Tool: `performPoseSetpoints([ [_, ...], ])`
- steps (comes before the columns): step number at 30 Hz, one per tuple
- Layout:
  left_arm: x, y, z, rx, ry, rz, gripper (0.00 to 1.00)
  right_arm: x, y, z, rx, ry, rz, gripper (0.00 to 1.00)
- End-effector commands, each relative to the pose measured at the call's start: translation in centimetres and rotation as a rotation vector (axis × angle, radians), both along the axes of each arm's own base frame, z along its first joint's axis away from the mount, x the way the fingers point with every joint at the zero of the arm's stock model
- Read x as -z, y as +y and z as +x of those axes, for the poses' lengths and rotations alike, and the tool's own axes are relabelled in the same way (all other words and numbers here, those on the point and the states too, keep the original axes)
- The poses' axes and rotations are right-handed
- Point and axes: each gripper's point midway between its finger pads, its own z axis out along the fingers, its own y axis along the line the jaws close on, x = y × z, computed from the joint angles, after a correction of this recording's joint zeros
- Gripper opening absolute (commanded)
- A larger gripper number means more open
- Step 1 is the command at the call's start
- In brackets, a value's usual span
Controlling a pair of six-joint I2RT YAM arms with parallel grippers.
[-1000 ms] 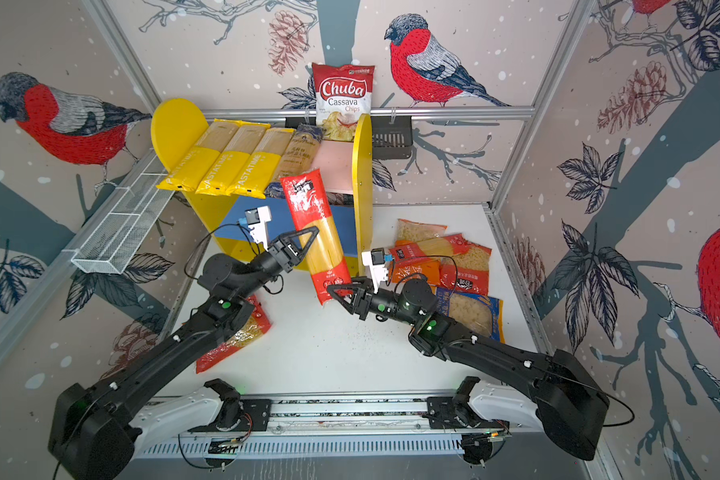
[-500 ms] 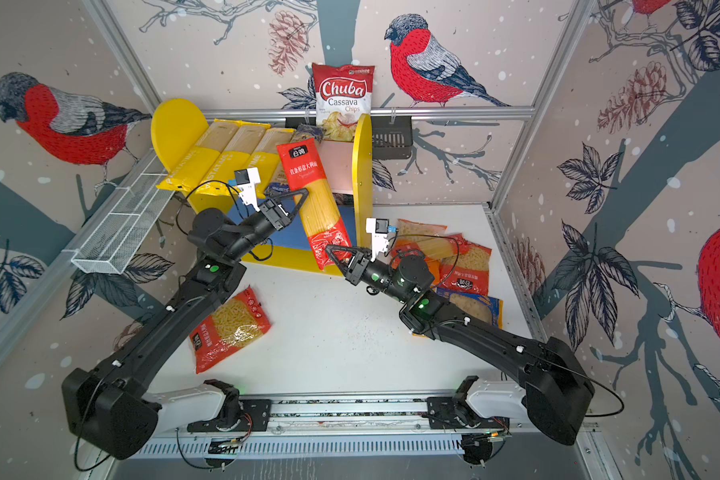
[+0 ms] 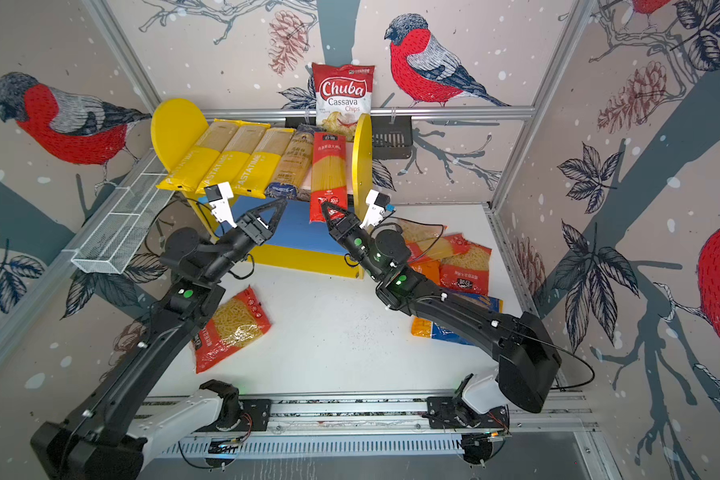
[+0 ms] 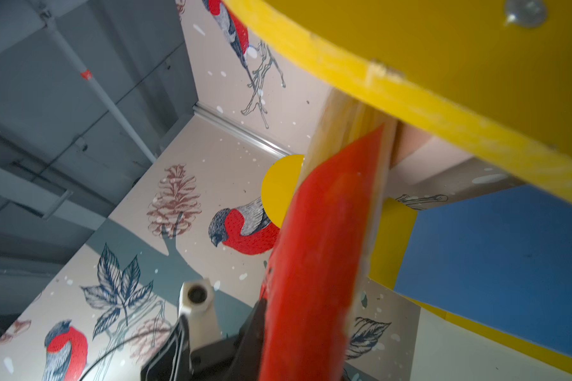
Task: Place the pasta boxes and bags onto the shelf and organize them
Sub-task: 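Lay the red pack onto the shelf with the right gripper while the left withdraws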
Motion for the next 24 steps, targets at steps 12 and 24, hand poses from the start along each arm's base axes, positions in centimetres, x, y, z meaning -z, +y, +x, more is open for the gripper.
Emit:
performPoseSetpoints([
  [12, 9.6, 3.9, -2.9, -0.18, 0.159, 0.097, 0.67, -1.5, 2.7, 3.6, 0.232, 0.132, -0.021, 0.03],
  [24, 11.1, 3.2, -2.8, -0.136, 0.182, 0.079, 0.67, 0.6, 7.2, 4.0, 0.084, 0.157, -0.136, 0.0],
])
